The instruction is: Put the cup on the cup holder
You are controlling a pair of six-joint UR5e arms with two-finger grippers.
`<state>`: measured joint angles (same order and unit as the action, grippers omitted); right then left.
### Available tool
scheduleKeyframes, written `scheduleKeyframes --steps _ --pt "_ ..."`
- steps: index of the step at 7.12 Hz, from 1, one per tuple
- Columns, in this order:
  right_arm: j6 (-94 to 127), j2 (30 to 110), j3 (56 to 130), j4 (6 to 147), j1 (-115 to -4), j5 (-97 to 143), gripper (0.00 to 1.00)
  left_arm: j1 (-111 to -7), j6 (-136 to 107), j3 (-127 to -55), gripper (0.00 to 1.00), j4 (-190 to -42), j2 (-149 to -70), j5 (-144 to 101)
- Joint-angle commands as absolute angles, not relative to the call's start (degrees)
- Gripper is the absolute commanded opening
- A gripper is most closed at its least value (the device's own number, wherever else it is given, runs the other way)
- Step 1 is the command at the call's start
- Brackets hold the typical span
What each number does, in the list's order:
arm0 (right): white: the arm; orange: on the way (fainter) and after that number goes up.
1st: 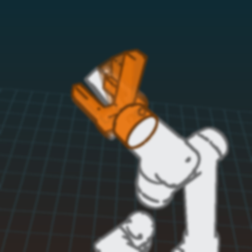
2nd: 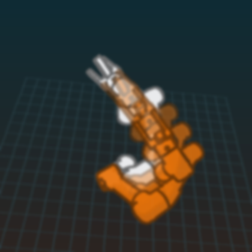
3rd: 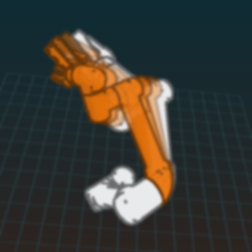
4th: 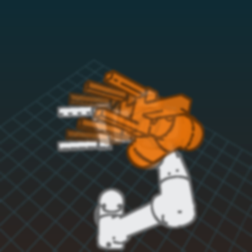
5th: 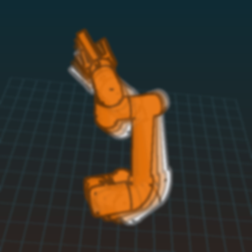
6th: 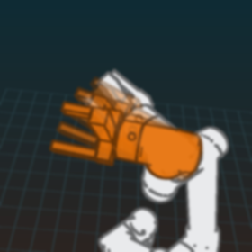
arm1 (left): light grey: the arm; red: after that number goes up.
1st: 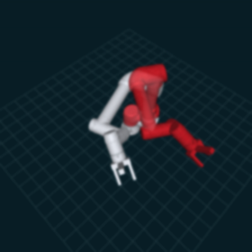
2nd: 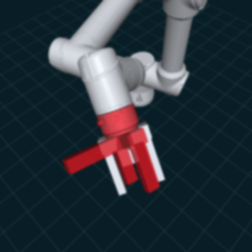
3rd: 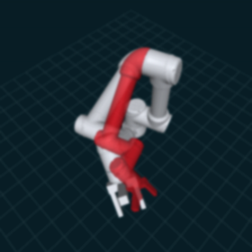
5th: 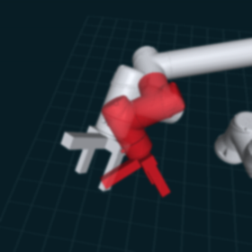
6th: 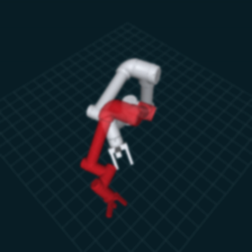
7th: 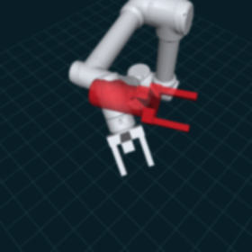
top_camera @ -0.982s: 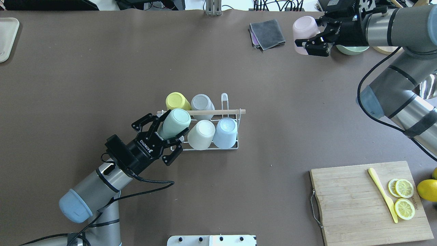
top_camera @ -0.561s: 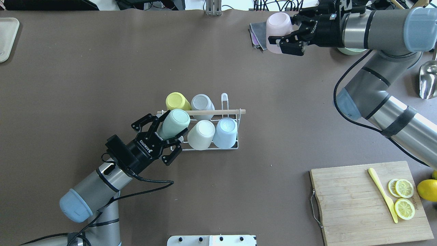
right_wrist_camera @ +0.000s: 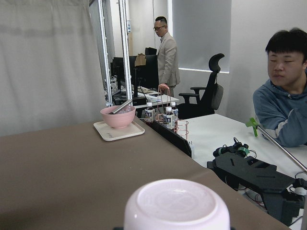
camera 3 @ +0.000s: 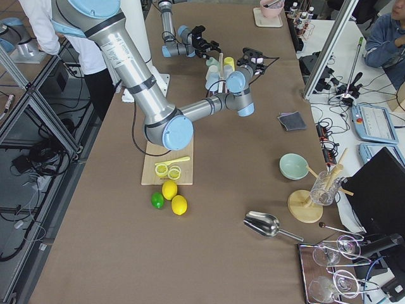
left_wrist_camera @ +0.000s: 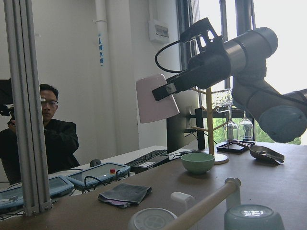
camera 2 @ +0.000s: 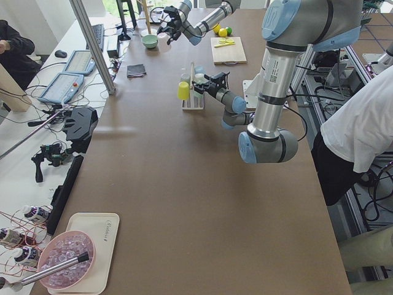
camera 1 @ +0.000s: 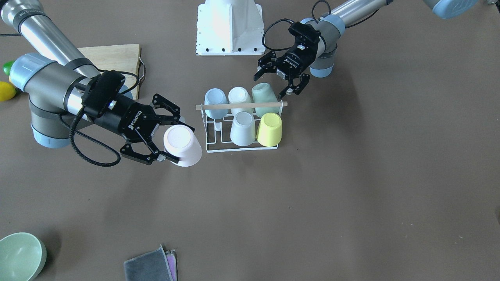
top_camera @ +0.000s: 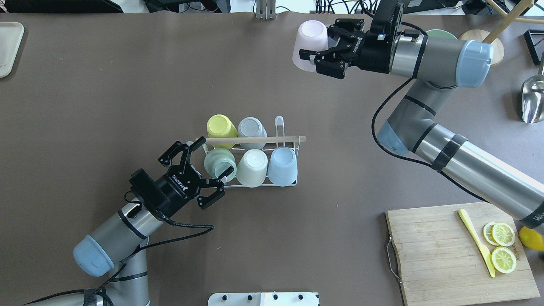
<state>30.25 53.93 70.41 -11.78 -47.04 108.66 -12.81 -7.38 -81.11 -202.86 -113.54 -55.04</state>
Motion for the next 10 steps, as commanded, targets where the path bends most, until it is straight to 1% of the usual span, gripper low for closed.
scheduleKeyframes --steps 1,2,4,5,6,8,9,10 --pt "29.45 53.44 69.70 -14.33 -42.12 105.13 0.00 -13.01 -7.38 -82.17 0.98 -205.30 -112.94 -55.11" --pt "26.31 53.61 70.22 -14.33 -39.75 103.90 0.00 -13.01 -7.38 -84.61 0.98 -205.14 -112.68 -55.11" --pt "21.81 54.49 70.57 -14.33 -36.05 102.22 0.00 -14.14 -7.29 -87.18 0.98 -204.79 -112.76 -55.02" --pt "19.36 54.93 70.58 -14.33 -34.99 101.61 0.00 -14.76 -7.12 -89.80 0.98 -204.61 -111.55 -55.11" --pt "18.64 55.37 70.58 -14.33 -34.28 101.25 0.00 -15.37 -7.12 -94.09 0.98 -201.65 -109.27 -55.37" --pt "18.63 56.42 70.49 -14.33 -34.28 101.51 0.00 -17.39 -7.03 -96.84 0.98 -200.57 -107.85 -55.55" --pt "18.63 56.51 70.40 -14.41 -34.36 101.60 0.00 -19.49 -7.12 -100.42 0.98 -196.39 -105.67 -55.72" --pt "18.72 56.51 70.31 -14.41 -34.37 101.60 0.00 -22.82 -7.73 -102.02 0.98 -190.95 -105.30 -55.90"
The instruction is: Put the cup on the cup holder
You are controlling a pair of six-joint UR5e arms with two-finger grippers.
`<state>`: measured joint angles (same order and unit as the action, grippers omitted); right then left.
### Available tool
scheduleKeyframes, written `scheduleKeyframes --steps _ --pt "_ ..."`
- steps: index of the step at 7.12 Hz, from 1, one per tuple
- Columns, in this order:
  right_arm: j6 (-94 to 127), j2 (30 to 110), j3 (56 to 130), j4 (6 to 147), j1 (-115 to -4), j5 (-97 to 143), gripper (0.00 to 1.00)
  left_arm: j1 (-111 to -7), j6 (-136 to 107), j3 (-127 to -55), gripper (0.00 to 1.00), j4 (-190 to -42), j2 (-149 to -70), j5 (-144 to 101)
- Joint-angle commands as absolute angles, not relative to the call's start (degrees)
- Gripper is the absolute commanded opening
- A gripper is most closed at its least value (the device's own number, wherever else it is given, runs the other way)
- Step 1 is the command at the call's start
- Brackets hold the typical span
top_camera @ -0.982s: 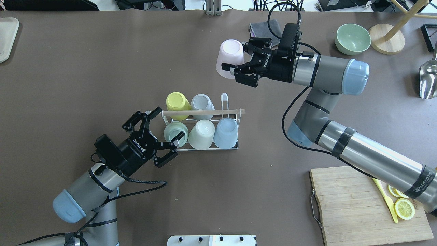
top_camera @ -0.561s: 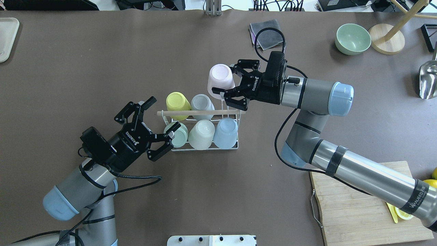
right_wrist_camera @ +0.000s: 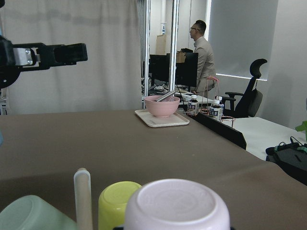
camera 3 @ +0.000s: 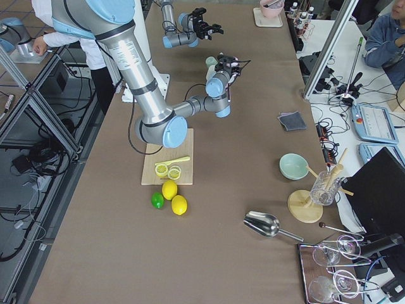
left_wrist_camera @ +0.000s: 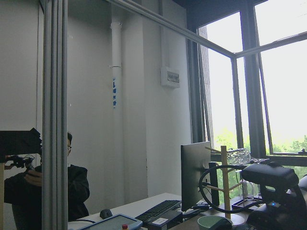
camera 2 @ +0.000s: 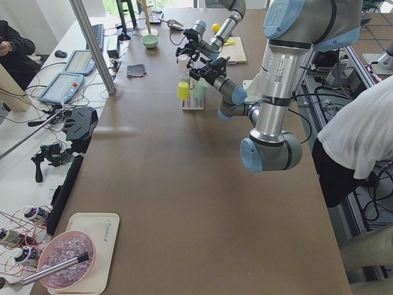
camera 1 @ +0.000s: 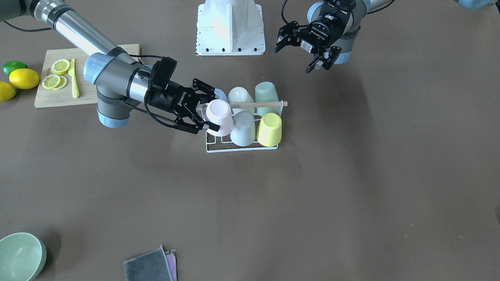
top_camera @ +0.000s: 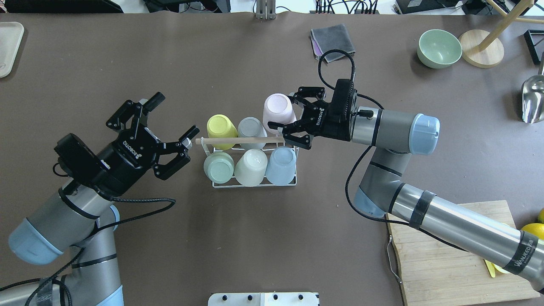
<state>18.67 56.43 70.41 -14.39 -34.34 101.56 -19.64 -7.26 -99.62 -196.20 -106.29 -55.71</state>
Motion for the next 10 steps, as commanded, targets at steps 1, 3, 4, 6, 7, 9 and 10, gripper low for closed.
scheduleKeyframes --steps 1,3,4,6,7,9,10 --pt "18.72 56.51 70.23 -14.41 -34.37 101.60 0.00 -23.98 -7.82 -101.95 0.98 -189.85 -105.03 -55.81" --pt "19.42 56.95 70.58 -14.24 -34.80 102.04 0.95 -28.70 -10.26 -102.04 0.98 -186.88 -96.64 -55.37" --pt "19.51 57.13 70.58 -14.33 -34.72 101.87 1.00 -31.18 -16.20 -101.95 0.98 -185.64 -91.55 -55.11" --pt "19.51 56.69 70.58 -14.15 -35.68 102.30 1.00 -38.29 -17.66 -101.25 0.98 -175.93 -89.21 -55.55" --pt "19.51 56.43 70.84 -13.28 -37.51 104.39 1.00 -40.84 -17.58 -101.08 0.98 -169.26 -89.30 -57.37" --pt "19.51 57.48 72.59 -2.17 -46.35 117.69 1.00 -44.72 -18.62 -100.64 0.98 -155.98 -89.30 -65.18" --pt "19.42 58.18 72.86 5.55 -51.10 126.47 1.00 -49.09 -19.68 -100.63 0.98 -149.39 -89.30 -72.70"
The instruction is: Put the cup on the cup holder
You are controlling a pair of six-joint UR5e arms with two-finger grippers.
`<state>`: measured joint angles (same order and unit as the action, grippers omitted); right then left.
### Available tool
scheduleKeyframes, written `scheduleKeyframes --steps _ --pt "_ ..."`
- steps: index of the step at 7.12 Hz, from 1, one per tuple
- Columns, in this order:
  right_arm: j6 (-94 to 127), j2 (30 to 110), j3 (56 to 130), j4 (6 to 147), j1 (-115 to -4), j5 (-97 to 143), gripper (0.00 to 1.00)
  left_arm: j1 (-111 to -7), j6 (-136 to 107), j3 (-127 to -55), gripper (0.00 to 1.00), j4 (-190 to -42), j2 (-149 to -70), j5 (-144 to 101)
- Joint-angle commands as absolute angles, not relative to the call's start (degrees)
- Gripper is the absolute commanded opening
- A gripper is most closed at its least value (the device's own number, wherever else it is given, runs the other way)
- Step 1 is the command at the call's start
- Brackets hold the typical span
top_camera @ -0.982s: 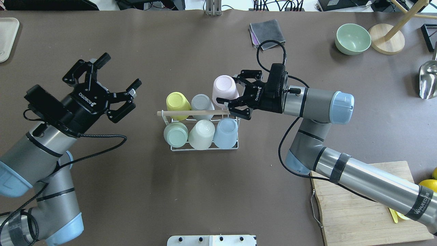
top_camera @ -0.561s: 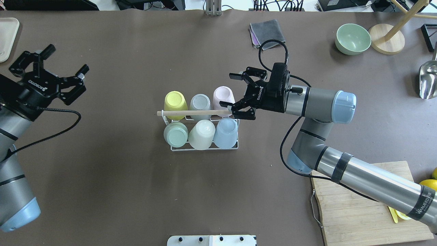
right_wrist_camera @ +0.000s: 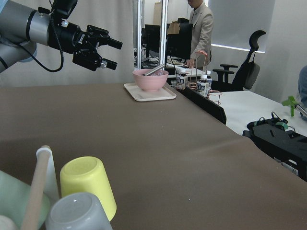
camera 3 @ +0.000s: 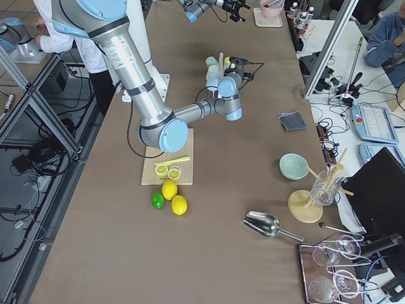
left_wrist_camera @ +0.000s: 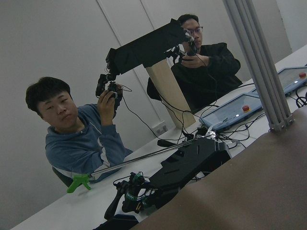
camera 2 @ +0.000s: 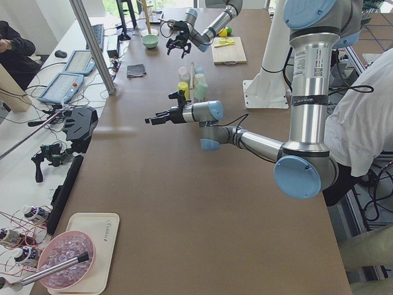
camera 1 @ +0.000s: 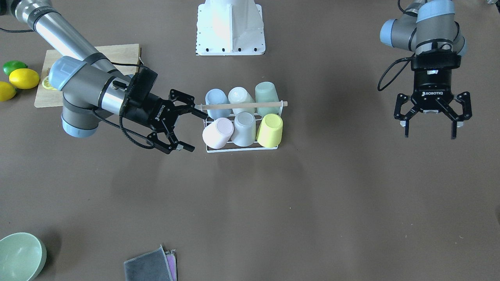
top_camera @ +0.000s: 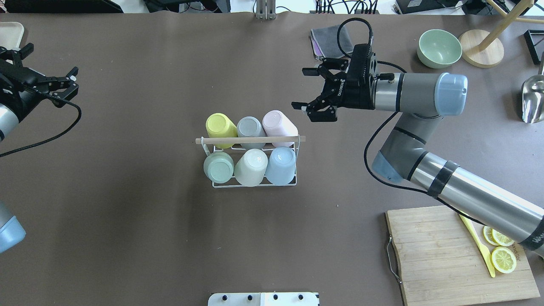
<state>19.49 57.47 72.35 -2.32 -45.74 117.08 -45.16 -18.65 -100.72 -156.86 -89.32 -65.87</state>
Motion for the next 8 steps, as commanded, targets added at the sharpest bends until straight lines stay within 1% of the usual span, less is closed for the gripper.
scheduleKeyframes --steps 1,2,3,4,5,6,7,8 --pt "19.25 60.62 75.04 17.02 -55.07 135.87 1.00 -56.18 -19.69 -100.29 0.98 -141.50 -89.30 -83.56" --pt "19.25 65.52 80.63 31.32 -58.41 140.84 1.00 -62.25 -19.69 -96.72 0.98 -138.11 -89.64 -93.42" --pt "19.16 71.57 88.69 46.78 -60.27 142.02 1.00 -64.14 -22.04 -94.68 0.98 -133.73 -89.65 -97.95" --pt "18.99 76.68 94.34 61.03 -63.86 141.94 1.00 -67.29 -28.59 -94.14 0.98 -125.33 -90.26 -106.79" --pt "18.90 79.69 97.79 70.92 -67.90 142.03 1.00 -70.63 -29.43 -93.17 0.98 -118.11 -92.18 -115.05" --pt "18.72 85.55 102.78 79.80 -71.59 141.86 1.00 -73.97 -29.44 -92.03 0.98 -111.16 -92.55 -122.10" --pt "18.63 91.78 104.31 84.42 -76.16 141.77 1.00 -76.70 -29.01 -91.93 0.98 -102.57 -92.55 -126.95" --pt "17.59 96.63 102.50 84.11 -80.81 141.85 1.00 -80.03 -28.57 -92.02 0.98 -92.21 -92.64 -131.96"
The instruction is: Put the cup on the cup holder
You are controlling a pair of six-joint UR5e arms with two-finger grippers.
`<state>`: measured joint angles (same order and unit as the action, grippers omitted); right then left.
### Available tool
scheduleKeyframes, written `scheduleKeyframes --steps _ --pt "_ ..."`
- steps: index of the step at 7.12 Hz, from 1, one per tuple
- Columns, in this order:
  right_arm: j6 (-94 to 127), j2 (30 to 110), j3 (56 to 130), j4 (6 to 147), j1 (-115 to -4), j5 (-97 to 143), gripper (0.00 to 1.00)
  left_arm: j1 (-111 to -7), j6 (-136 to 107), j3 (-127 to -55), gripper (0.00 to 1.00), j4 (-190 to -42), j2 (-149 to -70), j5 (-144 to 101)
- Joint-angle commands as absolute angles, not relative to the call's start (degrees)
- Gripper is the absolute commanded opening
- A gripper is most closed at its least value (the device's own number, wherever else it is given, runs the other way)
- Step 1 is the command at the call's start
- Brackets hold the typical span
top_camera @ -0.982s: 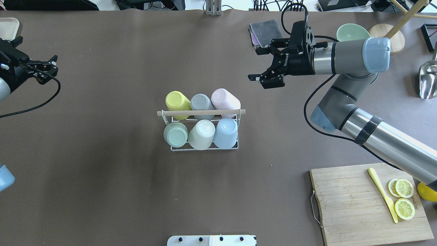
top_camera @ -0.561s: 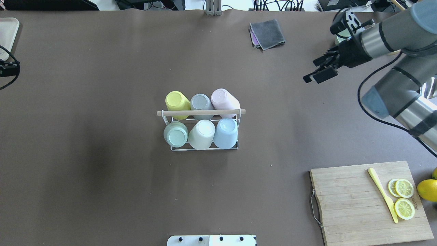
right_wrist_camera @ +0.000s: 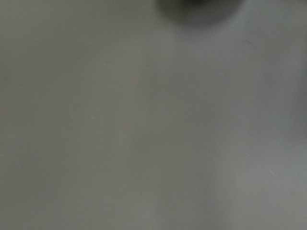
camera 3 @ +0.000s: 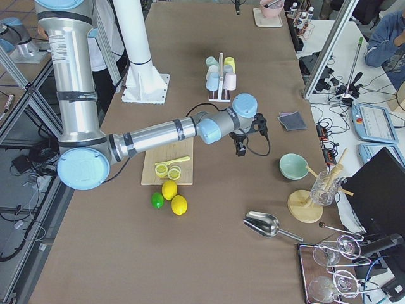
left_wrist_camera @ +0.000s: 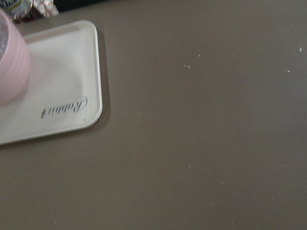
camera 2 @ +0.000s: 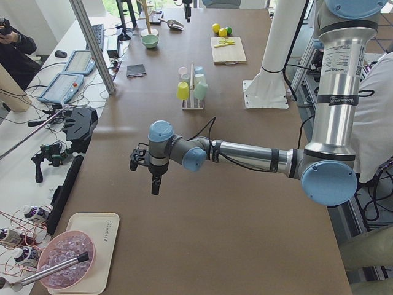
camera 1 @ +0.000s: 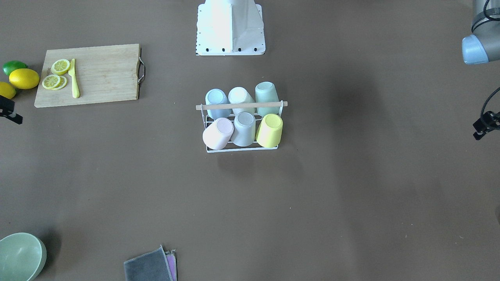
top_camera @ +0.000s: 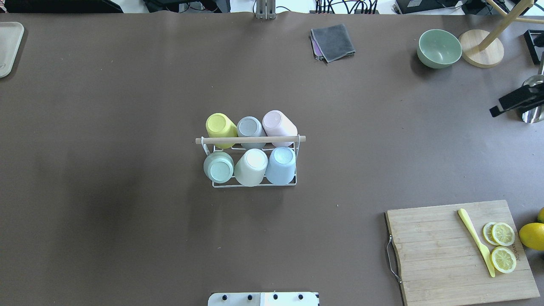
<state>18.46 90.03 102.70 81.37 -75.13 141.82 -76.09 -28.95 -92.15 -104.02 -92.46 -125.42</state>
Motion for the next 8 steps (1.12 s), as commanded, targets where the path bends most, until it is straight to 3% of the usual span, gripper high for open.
scheduleKeyframes --steps 1,3,8 --pt "10.97 98.25 100.65 84.98 -83.99 141.94 1.00 -80.42 -27.78 -92.63 0.98 -88.54 -92.72 -132.88" --pt "9.40 99.58 93.97 85.34 -87.97 140.54 1.00 -81.12 -18.17 -92.11 0.98 -85.71 -91.93 -132.80" --pt "7.21 102.30 94.48 85.86 -90.97 133.70 1.00 -88.06 -5.36 -98.15 0.98 -67.61 -91.24 -132.98"
